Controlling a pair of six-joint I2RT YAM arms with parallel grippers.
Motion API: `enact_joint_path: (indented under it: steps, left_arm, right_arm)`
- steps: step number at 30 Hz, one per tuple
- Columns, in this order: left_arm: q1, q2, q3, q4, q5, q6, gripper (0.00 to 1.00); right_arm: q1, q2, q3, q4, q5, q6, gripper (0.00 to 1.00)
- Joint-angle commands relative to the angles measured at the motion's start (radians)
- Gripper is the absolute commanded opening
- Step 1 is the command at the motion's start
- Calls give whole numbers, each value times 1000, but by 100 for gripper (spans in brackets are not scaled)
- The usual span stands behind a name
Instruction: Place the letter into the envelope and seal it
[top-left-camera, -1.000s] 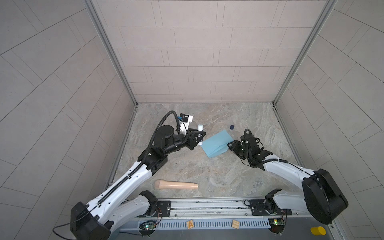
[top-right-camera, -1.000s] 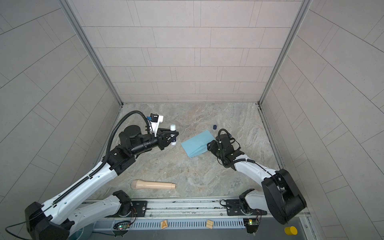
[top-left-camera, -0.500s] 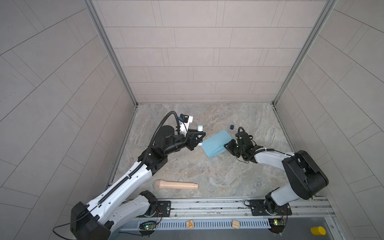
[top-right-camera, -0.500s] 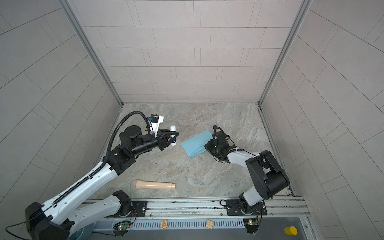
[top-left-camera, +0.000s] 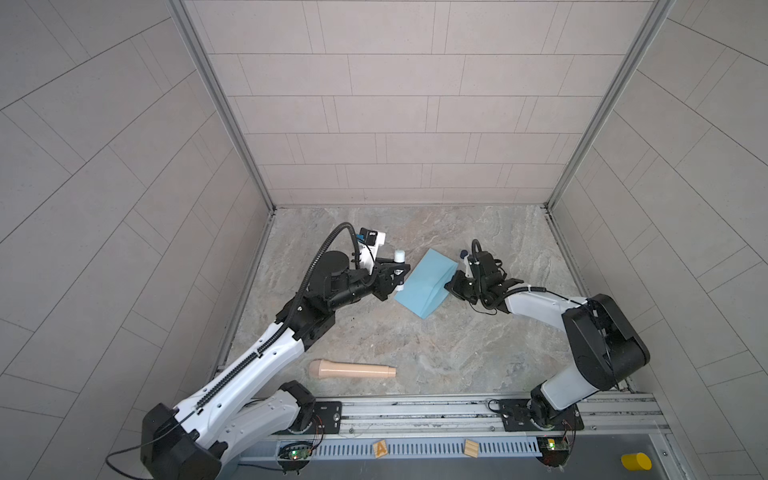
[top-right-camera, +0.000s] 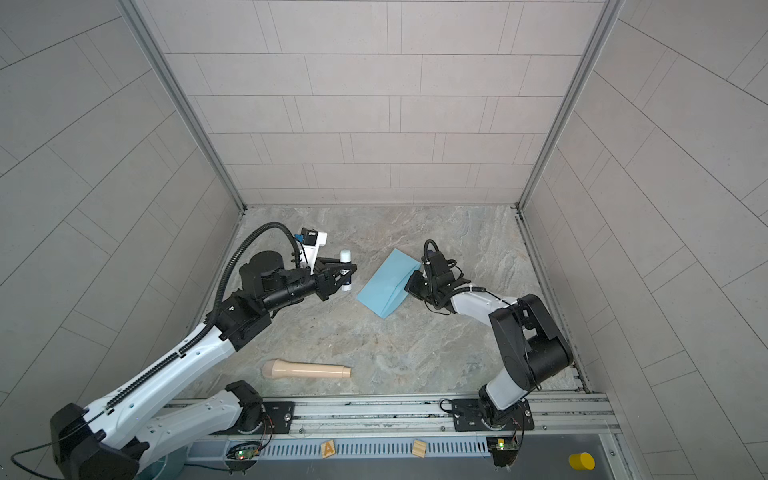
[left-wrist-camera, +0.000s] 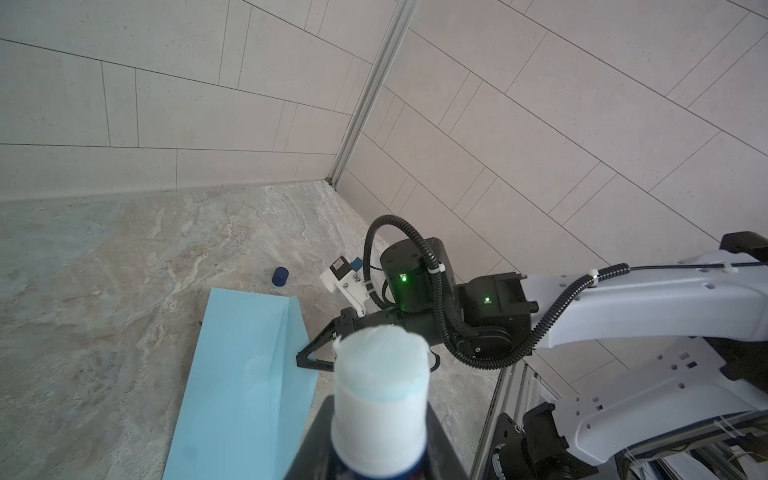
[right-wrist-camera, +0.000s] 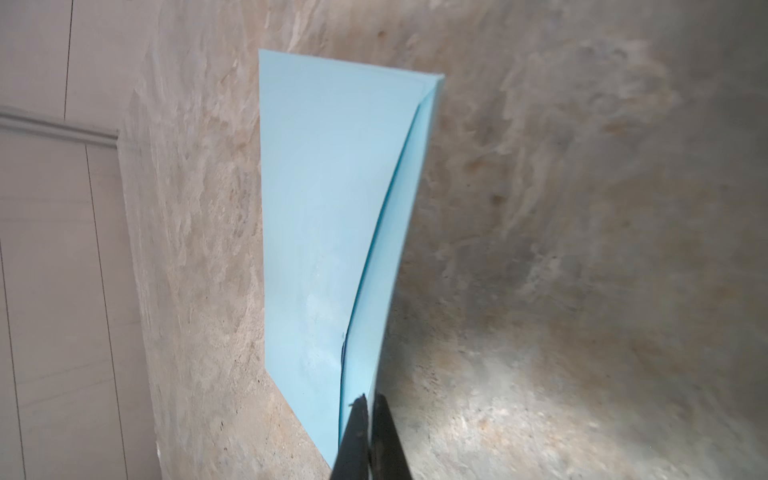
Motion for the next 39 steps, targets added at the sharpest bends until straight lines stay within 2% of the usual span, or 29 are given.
enact_joint_path:
  steps: [1,9,13,20,27,35,39]
  left_arm:
    - [3,-18,-3,0,-13,21,0]
    - [3,-22,3,-45,-49,35,0]
    - [2,-22,3,-47,-55,35,0]
    - [2,-4,-16,-37,-73,24,0]
    - [3,27,-43,-2,-70,-4,0]
    - [3,44,-66,17,-72,-14,0]
    - [3,56,-81,27,-78,-19,0]
  right_arm:
    - [-4,19,79,-168,-58,-189,0]
    - [-4,90,315,-564,-106,-554,0]
    - [-4,145,393,-698,-82,-649,0]
    - [-3,202,448,-761,-32,-700,0]
    - [-4,242,478,-764,7,-700,1]
    - [-4,250,506,-763,-18,-686,22]
    - [-7,186,502,-741,-27,-676,35]
